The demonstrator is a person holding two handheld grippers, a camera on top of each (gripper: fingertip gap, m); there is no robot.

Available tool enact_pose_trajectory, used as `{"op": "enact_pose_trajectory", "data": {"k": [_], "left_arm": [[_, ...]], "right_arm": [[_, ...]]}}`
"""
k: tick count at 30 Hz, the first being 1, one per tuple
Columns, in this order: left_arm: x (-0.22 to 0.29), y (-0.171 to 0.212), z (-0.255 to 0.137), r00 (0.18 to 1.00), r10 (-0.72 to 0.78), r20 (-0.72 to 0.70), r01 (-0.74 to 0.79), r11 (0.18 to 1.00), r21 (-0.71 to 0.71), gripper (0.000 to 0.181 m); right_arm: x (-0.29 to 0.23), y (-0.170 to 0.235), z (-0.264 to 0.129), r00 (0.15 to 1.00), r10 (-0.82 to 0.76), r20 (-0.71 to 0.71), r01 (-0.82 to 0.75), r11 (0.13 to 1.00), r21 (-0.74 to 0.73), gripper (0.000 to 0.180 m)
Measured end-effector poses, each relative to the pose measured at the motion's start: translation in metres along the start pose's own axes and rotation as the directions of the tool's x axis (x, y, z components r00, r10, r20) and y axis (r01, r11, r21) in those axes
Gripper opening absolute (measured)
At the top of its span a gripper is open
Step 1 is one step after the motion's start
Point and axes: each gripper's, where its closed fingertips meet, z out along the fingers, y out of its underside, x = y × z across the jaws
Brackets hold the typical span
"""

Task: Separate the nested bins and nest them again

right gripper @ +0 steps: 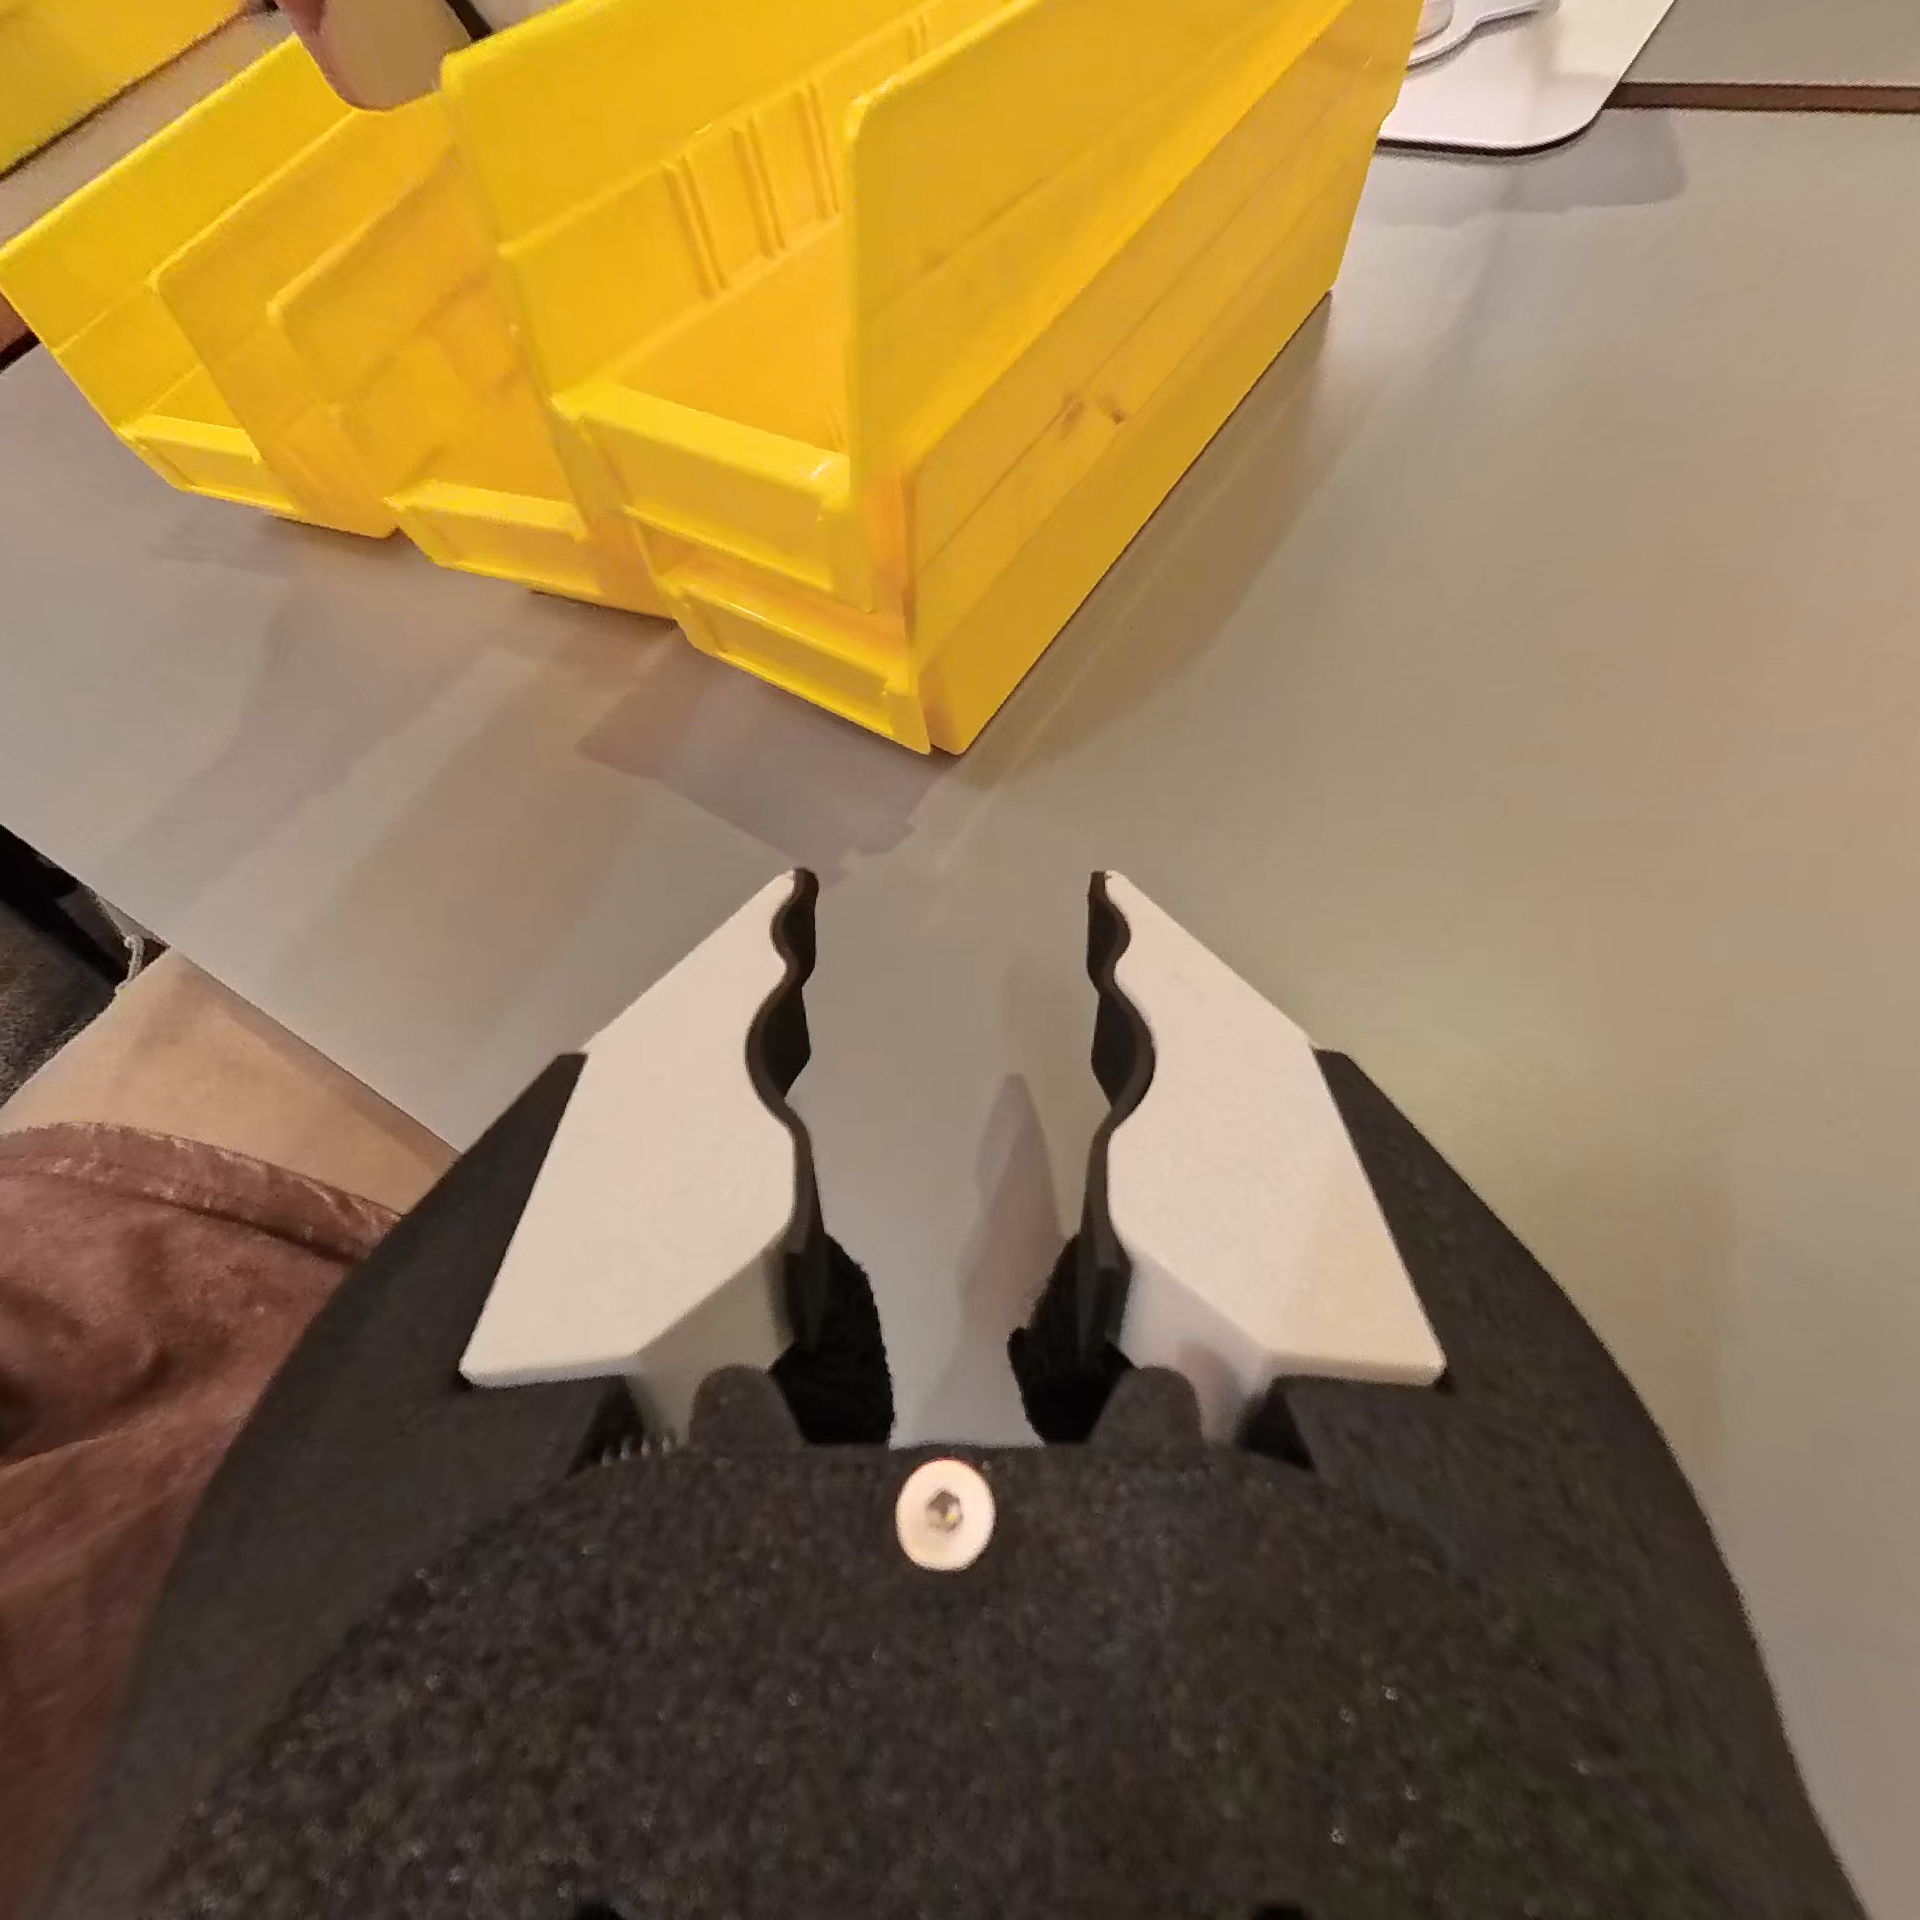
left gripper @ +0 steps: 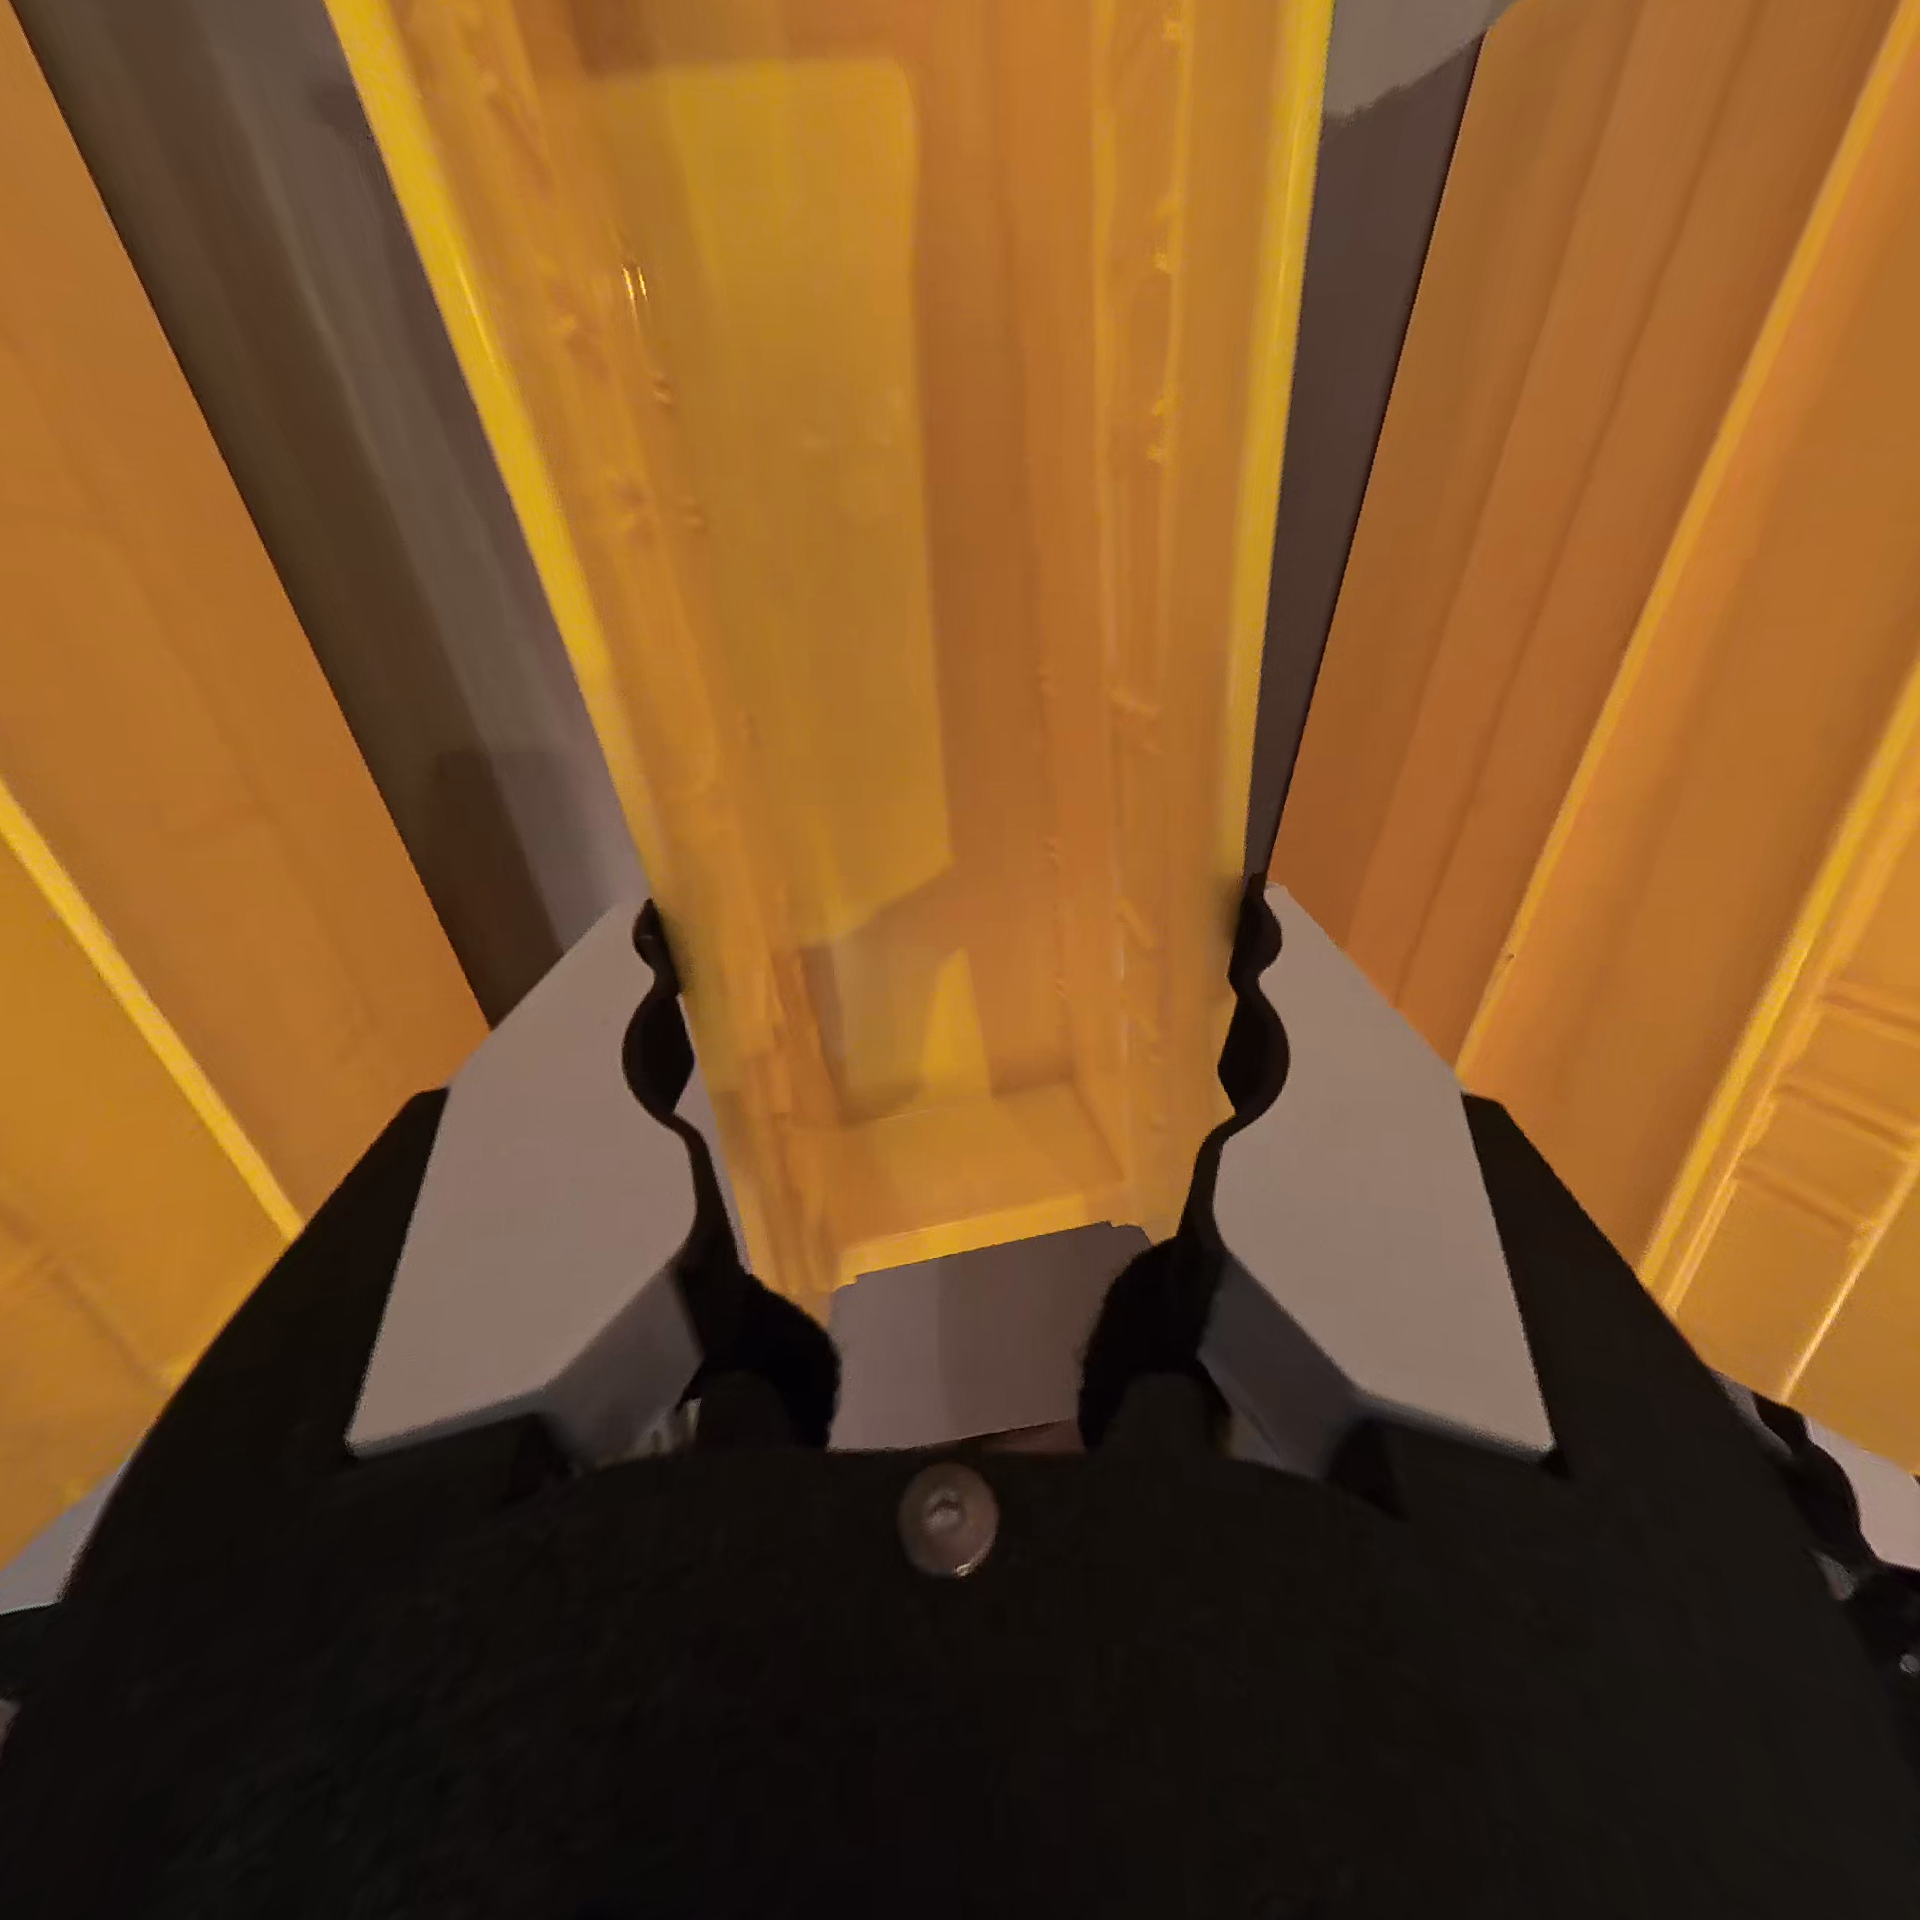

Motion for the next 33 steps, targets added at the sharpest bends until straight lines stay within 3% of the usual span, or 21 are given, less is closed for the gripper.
{"op": "enact_pose_trajectory", "data": {"k": [6, 8, 10, 13, 16, 21, 25, 28, 33], "left_arm": [[0.008, -0.002, -0.007, 0.998, 0.035, -0.051, -0.031, 0.996, 0.081, 0.12], [0.008, -0.003, -0.031, 0.993, 0.097, -0.072, -0.087, 0.988, 0.13, 0.139], [0.0, 0.002, -0.07, 0.977, 0.209, -0.054, -0.188, 0.948, 0.257, 0.144], [-0.012, 0.037, -0.128, 0.937, 0.342, -0.066, -0.251, 0.794, 0.554, 0.131], [-0.026, 0.082, -0.157, 0.91, 0.405, -0.091, -0.168, 0.56, 0.811, 0.125], [-0.015, 0.132, -0.151, 0.859, 0.471, -0.201, 0.012, 0.375, 0.927, 0.11], [-0.014, 0.148, -0.12, 0.85, 0.512, -0.126, -0.065, 0.338, 0.939, 0.079], [-0.018, 0.142, -0.129, 0.837, 0.534, -0.119, -0.06, 0.306, 0.95, 0.083], [-0.021, 0.135, -0.103, 0.807, 0.582, -0.098, -0.162, 0.378, 0.912, 0.08]], "right_arm": [[-0.006, 0.005, 0.005, 0.997, -0.072, -0.012, 0.072, 0.997, -0.032, 0.052], [-0.005, 0.007, 0.005, 0.994, -0.106, -0.03, 0.105, 0.994, -0.042, 0.052], [-0.005, 0.008, 0.004, 0.994, -0.107, -0.039, 0.104, 0.993, -0.061, 0.052], [-0.016, 0.0, -0.001, 1.0, -0.003, 0.02, 0.004, 0.997, -0.073, 0.059], [-0.016, -0.025, 0.002, 0.998, 0.044, 0.033, -0.041, 0.995, -0.091, 0.078], [-0.006, -0.127, 0.029, 0.998, 0.009, -0.066, -0.02, 0.984, -0.177, 0.103], [0.004, -0.188, 0.088, 0.993, 0.022, -0.118, -0.062, 0.935, -0.349, 0.119], [0.012, -0.195, 0.126, 0.98, 0.049, -0.191, -0.14, 0.856, -0.498, 0.128], [0.029, -0.175, 0.151, 0.935, 0.032, -0.353, -0.266, 0.722, -0.639, 0.136]]}}
